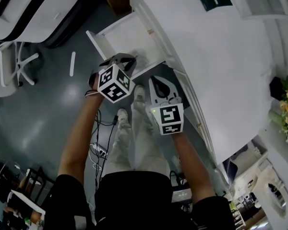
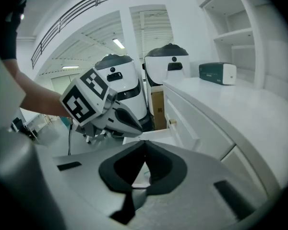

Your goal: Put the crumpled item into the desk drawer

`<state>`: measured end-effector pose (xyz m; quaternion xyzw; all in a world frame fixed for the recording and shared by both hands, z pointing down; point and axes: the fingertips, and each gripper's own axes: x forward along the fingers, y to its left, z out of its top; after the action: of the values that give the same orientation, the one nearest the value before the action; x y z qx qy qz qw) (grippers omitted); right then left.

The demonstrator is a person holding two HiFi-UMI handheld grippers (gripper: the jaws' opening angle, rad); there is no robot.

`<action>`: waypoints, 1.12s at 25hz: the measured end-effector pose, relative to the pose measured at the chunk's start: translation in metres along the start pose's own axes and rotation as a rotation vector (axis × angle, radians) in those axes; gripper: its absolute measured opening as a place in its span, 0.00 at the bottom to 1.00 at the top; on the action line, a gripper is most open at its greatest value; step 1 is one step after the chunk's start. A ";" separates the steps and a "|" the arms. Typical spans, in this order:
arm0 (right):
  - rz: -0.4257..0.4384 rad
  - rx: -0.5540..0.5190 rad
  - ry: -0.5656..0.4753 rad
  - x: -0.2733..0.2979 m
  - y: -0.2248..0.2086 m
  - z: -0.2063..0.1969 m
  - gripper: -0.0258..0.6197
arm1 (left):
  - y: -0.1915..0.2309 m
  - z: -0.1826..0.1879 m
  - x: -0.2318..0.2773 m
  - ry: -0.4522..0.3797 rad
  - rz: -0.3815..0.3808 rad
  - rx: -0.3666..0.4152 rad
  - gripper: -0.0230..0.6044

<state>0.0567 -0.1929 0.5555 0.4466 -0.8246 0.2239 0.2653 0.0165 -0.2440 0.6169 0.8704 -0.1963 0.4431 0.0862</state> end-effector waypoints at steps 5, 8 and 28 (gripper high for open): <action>-0.021 -0.017 -0.038 -0.022 0.012 0.023 0.03 | -0.003 0.010 -0.041 -0.049 0.052 -0.050 0.05; -0.021 -0.031 -0.053 -0.037 0.026 0.034 0.03 | -0.009 0.011 -0.067 -0.084 0.064 -0.115 0.05; 0.004 -0.073 -0.202 -0.134 0.089 0.108 0.03 | -0.049 0.042 -0.217 -0.244 0.210 -0.214 0.05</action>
<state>0.0164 -0.1306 0.3765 0.4551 -0.8558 0.1480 0.1964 -0.0464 -0.1556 0.4186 0.8783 -0.3410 0.3174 0.1074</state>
